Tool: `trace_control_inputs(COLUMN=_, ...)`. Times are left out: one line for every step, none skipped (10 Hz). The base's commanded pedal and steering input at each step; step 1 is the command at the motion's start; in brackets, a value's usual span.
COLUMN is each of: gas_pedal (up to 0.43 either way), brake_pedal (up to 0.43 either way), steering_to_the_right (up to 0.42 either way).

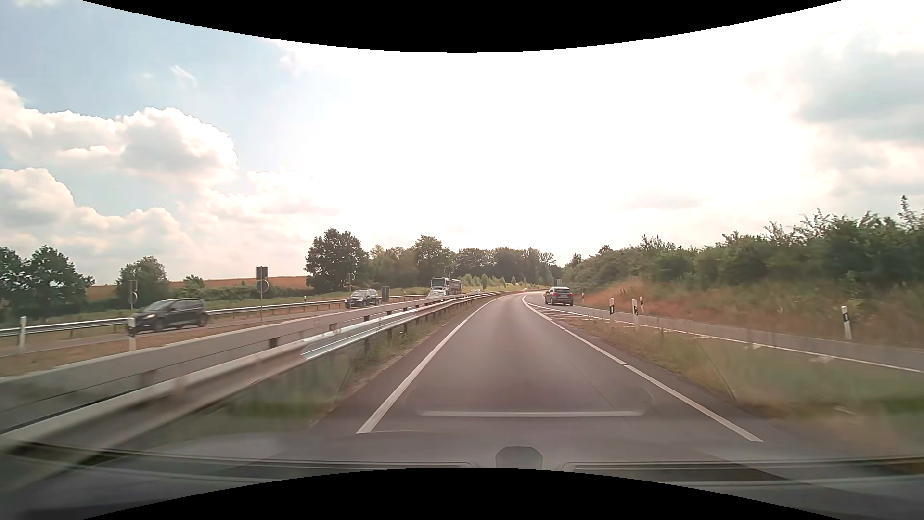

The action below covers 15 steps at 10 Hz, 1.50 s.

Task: Follow the waypoints while adhering to traffic rules and regulations

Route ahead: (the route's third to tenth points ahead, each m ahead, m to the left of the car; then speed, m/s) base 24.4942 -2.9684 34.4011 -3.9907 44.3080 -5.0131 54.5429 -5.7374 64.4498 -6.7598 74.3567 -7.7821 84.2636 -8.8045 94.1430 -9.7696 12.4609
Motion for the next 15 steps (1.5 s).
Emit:
trace_control_inputs(gas_pedal=0.571, brake_pedal=0.0, steering_to_the_right=0.016)
trace_control_inputs(gas_pedal=0.571, brake_pedal=0.0, steering_to_the_right=0.019)
trace_control_inputs(gas_pedal=0.571, brake_pedal=0.0, steering_to_the_right=0.02)
trace_control_inputs(gas_pedal=0.571, brake_pedal=0.0, steering_to_the_right=0.018)
trace_control_inputs(gas_pedal=0.571, brake_pedal=0.0, steering_to_the_right=0.013)
trace_control_inputs(gas_pedal=0.571, brake_pedal=0.0, steering_to_the_right=0.009)
trace_control_inputs(gas_pedal=0.571, brake_pedal=0.0, steering_to_the_right=0.008)
trace_control_inputs(gas_pedal=0.571, brake_pedal=0.0, steering_to_the_right=0.008)
trace_control_inputs(gas_pedal=0.571, brake_pedal=0.0, steering_to_the_right=0.008)
trace_control_inputs(gas_pedal=0.571, brake_pedal=0.0, steering_to_the_right=0.008)
trace_control_inputs(gas_pedal=0.571, brake_pedal=0.0, steering_to_the_right=0.008)
trace_control_inputs(gas_pedal=0.571, brake_pedal=0.0, steering_to_the_right=0.007)
trace_control_inputs(gas_pedal=0.571, brake_pedal=0.0, steering_to_the_right=0.008)
trace_control_inputs(gas_pedal=0.571, brake_pedal=0.0, steering_to_the_right=0.008)
trace_control_inputs(gas_pedal=0.571, brake_pedal=0.0, steering_to_the_right=0.008)
